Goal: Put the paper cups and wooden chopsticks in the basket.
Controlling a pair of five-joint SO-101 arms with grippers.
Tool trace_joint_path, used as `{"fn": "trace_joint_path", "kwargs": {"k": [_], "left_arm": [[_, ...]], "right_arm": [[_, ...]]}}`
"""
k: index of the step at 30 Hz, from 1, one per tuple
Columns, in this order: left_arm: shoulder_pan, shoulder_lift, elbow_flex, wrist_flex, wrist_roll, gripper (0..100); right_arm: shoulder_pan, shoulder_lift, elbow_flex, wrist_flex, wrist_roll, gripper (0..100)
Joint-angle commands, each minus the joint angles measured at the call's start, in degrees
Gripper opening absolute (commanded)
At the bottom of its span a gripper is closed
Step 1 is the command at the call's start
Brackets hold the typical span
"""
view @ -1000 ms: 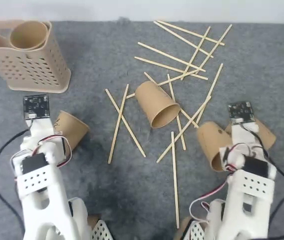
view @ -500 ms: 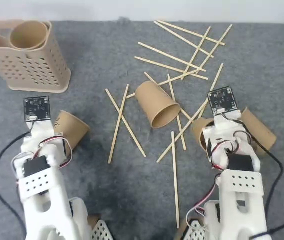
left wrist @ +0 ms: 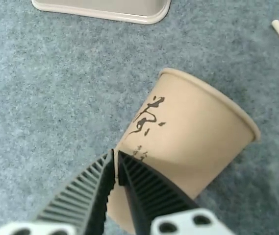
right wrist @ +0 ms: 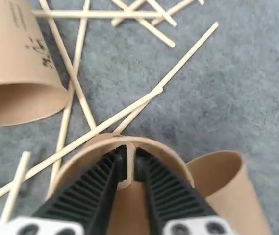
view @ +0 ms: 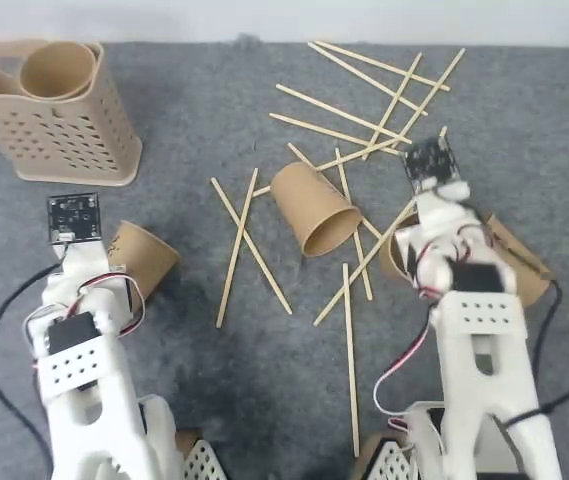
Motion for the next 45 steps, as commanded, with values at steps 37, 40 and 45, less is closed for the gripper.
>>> {"fn": "trace_joint_path", "kwargs": {"k": [37,40,45], "left_arm": [[14.42,27.43,-60.79,41.49,16.97,1],[15.03,38.95,-67.12,43.08,17.49,1],[17.67,52.4,-77.23,46.15,19.43,1]], "right_arm": [[18.77,-8.22,6.07,24.4,0.09,6.8],[19.12,-8.22,10.9,19.82,0.09,6.1],[19.03,-8.31,21.19,9.27,-0.09,6.1]]}}
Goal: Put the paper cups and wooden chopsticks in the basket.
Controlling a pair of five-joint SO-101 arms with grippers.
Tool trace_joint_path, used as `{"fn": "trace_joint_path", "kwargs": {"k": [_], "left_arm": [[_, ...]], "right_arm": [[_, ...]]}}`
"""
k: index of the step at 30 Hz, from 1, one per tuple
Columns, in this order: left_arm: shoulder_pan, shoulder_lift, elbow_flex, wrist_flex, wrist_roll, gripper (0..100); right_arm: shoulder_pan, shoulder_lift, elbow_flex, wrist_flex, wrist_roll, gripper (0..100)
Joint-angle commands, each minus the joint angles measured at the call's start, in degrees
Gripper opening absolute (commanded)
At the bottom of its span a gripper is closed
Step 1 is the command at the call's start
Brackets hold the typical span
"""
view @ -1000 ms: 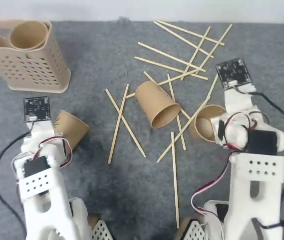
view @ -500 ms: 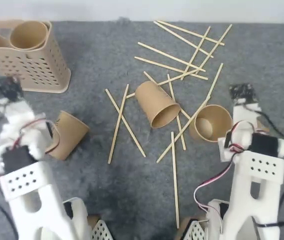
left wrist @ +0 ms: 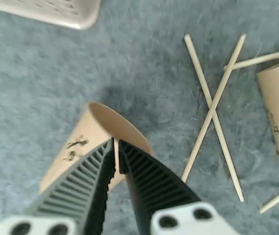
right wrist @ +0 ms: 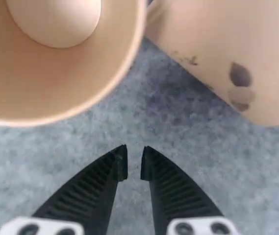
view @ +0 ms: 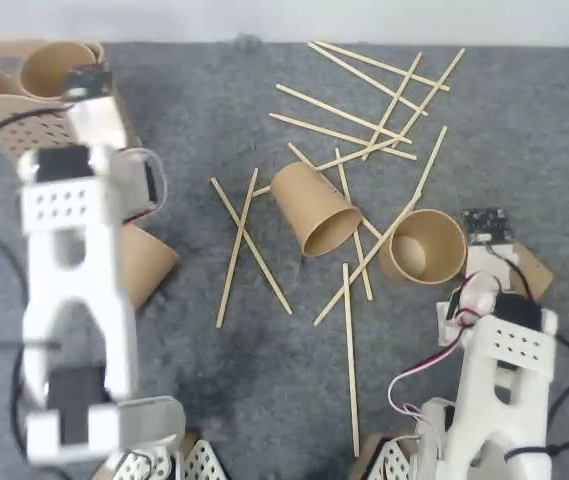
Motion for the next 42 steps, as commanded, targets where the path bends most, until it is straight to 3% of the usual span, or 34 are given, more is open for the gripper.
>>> {"fn": "trace_joint_path", "kwargs": {"k": [1,10,16,29,42], "left_arm": [[2.64,7.3,-8.31,1.93,1.76,1],[4.66,21.36,-13.67,2.29,3.43,1],[0.09,23.74,-13.93,11.52,2.81,1],[-8.53,7.65,4.7,13.19,-14.95,1],[-22.95,-14.59,19.3,13.19,-32.88,1]], "right_arm": [[0.92,-1.98,3.87,-5.76,0.0,6.1],[1.01,-2.24,3.87,-5.32,0.09,6.1],[0.84,-1.71,3.87,-6.46,0.09,6.1],[0.92,-1.71,3.87,-6.64,2.55,6.2],[0.84,-2.24,4.75,-6.64,2.64,6.3]]}}
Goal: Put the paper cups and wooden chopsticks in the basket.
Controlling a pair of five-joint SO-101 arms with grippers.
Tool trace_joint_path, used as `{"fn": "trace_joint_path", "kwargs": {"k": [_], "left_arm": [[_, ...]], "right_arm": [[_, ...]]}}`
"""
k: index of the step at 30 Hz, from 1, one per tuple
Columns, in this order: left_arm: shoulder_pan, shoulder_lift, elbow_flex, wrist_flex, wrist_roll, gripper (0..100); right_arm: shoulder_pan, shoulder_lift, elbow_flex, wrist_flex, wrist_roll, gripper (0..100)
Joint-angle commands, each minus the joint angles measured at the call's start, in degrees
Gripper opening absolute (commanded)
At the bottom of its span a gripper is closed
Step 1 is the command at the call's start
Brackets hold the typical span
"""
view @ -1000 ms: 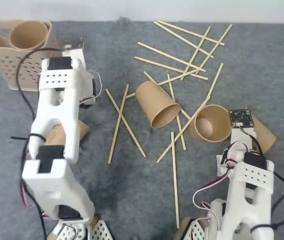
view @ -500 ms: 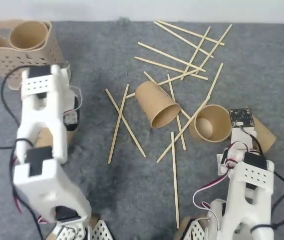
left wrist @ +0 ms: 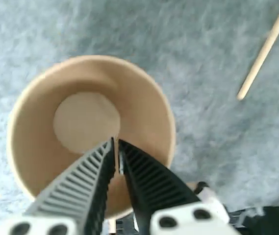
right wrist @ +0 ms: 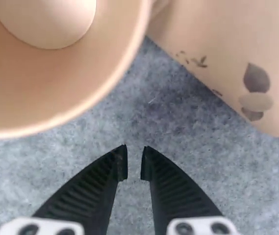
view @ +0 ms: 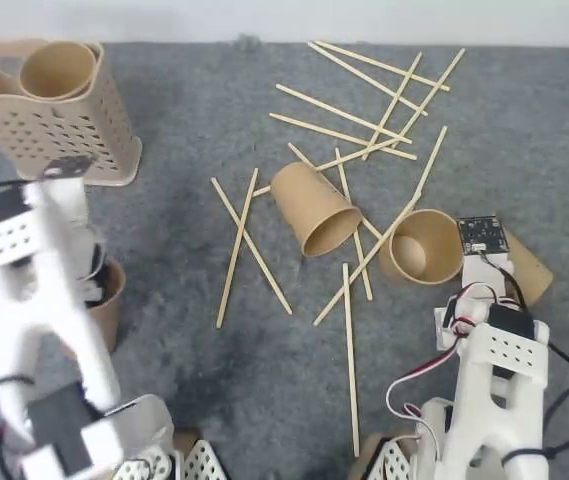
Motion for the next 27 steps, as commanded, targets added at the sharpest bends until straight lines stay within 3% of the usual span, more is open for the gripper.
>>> {"fn": "trace_joint_path", "kwargs": {"k": [1,5,12,20,27], "left_arm": [[-2.99,-6.77,0.04,2.2,-5.8,1],[-2.99,-12.04,0.04,2.2,-10.2,1],[-3.16,-22.59,-1.71,2.2,-11.78,2],[-8.35,-25.67,-2.07,1.93,-12.57,28],[-14.15,-25.41,-1.54,-2.99,-15.91,24]], "right_arm": [[0.31,-1.8,0.53,-0.84,1.49,6.3],[0.31,-1.8,0.53,-0.84,1.49,6.3],[0.31,-1.63,0.53,-0.84,1.49,6.3],[0.31,-1.63,0.53,-0.84,1.58,6.3],[0.31,-1.63,0.53,-0.84,1.58,6.3]]}}
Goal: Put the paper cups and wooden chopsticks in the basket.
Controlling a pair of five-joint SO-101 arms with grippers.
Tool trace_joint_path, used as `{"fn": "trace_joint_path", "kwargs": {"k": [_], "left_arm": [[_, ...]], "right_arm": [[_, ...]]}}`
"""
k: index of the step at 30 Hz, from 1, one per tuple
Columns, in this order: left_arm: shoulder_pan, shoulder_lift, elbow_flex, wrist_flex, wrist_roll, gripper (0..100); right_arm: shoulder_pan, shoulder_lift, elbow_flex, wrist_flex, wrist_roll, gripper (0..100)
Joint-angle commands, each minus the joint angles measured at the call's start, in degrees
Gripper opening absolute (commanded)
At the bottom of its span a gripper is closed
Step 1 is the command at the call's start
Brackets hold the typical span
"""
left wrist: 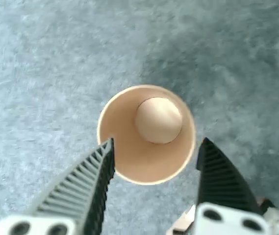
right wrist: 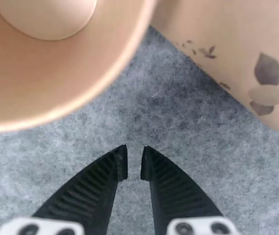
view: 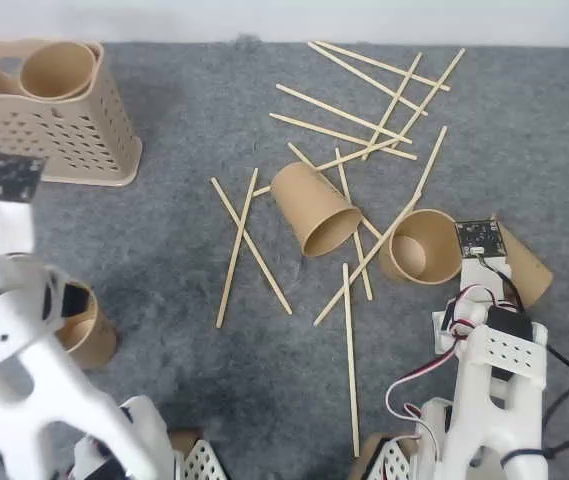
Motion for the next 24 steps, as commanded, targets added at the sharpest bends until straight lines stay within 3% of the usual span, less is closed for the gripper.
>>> {"fn": "trace_joint_path", "kwargs": {"k": [1,9,16,24], "left_arm": [[-2.73,-1.23,-1.63,-3.34,-0.53,24],[-7.91,10.02,-1.8,-5.54,-1.23,24],[-8.09,19.87,-1.71,-5.89,-3.08,23],[-7.91,24.79,3.03,-12.92,-3.08,1]], "right_arm": [[0.31,-1.63,-0.53,-0.84,1.58,6.3],[0.31,-1.63,-0.53,-0.84,1.58,6.2],[0.31,-1.63,-0.53,-0.75,1.58,6.2],[0.31,-1.63,-0.53,-0.48,1.58,6.2]]}}
